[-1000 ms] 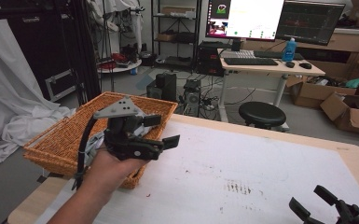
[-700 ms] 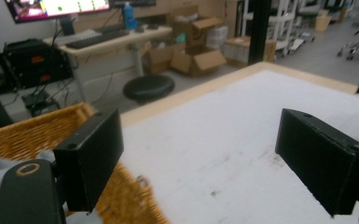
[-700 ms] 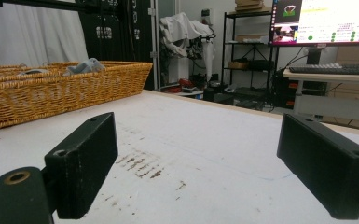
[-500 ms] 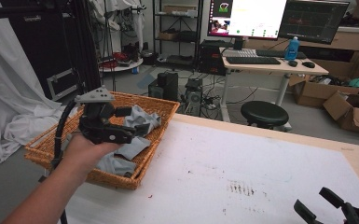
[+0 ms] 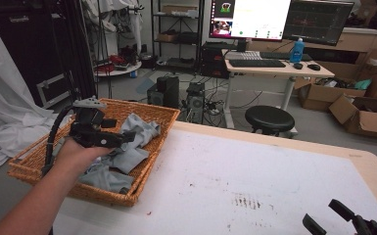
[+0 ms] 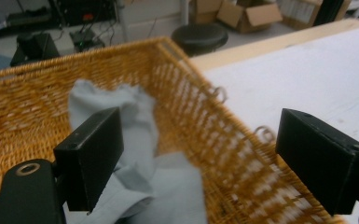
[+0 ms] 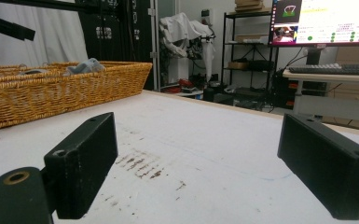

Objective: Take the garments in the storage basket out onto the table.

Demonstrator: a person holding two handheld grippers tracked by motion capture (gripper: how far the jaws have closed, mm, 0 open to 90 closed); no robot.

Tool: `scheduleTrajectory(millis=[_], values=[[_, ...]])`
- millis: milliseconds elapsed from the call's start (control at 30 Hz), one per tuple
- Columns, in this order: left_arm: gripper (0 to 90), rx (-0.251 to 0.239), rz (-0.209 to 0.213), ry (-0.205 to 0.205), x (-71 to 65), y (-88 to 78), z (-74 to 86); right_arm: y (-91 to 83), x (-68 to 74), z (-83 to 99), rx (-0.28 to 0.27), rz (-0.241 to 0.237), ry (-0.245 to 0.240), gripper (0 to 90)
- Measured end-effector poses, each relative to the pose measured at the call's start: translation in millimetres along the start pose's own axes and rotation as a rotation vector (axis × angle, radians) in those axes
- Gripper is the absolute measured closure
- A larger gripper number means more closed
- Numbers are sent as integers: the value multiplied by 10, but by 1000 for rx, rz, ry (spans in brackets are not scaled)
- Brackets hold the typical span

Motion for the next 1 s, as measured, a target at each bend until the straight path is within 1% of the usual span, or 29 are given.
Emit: scheduleTrajectory(millis=[33, 67, 100, 133, 167, 200, 267, 300, 333, 400, 433, 467, 533, 567, 600, 667, 700, 733, 767, 800, 833, 867, 900, 933, 967, 1000], values=[[157, 13, -2, -7, 35, 29, 22, 0, 0, 0, 0, 0, 0, 117], [157, 50, -6, -21, 104, 88, 69, 0, 0, 0, 0, 0, -1, 117], [157, 66, -3, -30, 134, 118, 87, -1, 0, 0, -1, 0, -1, 117], [157, 66, -3, -30, 134, 118, 87, -1, 0, 0, -1, 0, -1, 117], [157, 100, -8, -37, 194, 168, 118, -1, 0, 0, -1, 0, 0, 117], [157, 100, -8, -37, 194, 168, 118, 0, -1, -1, -2, 0, -1, 117], [157, 133, -9, -52, 252, 215, 146, -1, -1, 0, -1, 1, 0, 117], [157, 167, -16, -63, 310, 256, 177, -1, -1, 0, -1, 1, 0, 117], [157, 167, -16, -63, 310, 256, 177, -1, -1, 0, -1, 1, 0, 117], [157, 196, -27, -68, 363, 294, 213, -1, -1, 0, -1, 1, 0, 117], [158, 217, -32, -87, 414, 338, 266, 0, -2, 0, -1, 0, 1, 116], [158, 217, -32, -87, 414, 338, 266, 0, -2, 0, -1, 0, 1, 116], [158, 265, -48, -100, 470, 393, 360, 2, -4, -1, 0, 0, 2, 117], [158, 288, -52, -115, 499, 418, 409, 2, -5, 0, 2, 1, 4, 117], [158, 322, -57, -151, 553, 457, 495, 1, -4, 0, 2, 1, 4, 116], [158, 342, -72, -174, 606, 476, 558, 2, -3, 0, 0, 0, 1, 117], [159, 342, -72, -174, 606, 476, 558, 2, -2, 0, 0, 0, 1, 117], [159, 368, -77, -195, 641, 498, 616, 2, -3, 0, 0, 0, 1, 116], [159, 368, -77, -195, 641, 498, 616, 2, -3, 0, 1, 0, 1, 117], [160, 402, -79, -209, 654, 533, 665, 2, -3, 0, 1, 0, 1, 116], [161, 402, -79, -209, 654, 533, 665, 3, -3, 0, 0, 0, 0, 117], [161, 420, -85, -210, 656, 555, 689, 3, -3, 0, 1, 0, 1, 117], [158, 468, -85, -195, 646, 598, 739, 4, -4, 0, 1, 0, 1, 117], [159, 468, -85, -195, 646, 598, 739, 3, -3, 0, 2, 1, 2, 117], [159, 491, -88, -178, 632, 623, 767, 3, -3, 0, 2, 1, 2, 117], [167, 518, -101, -139, 610, 646, 776, 3, -3, 0, 2, 0, 2, 117]])
Point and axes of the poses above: each handheld gripper's, and its own axes: y roughly forward along the jaws, z roughly out of its underside, x roughly to its left, the point moved 6 cm from there along y, roughly forward along the jaws, and after that the axes turned 9 degrees about z, right-handed, at the moved point
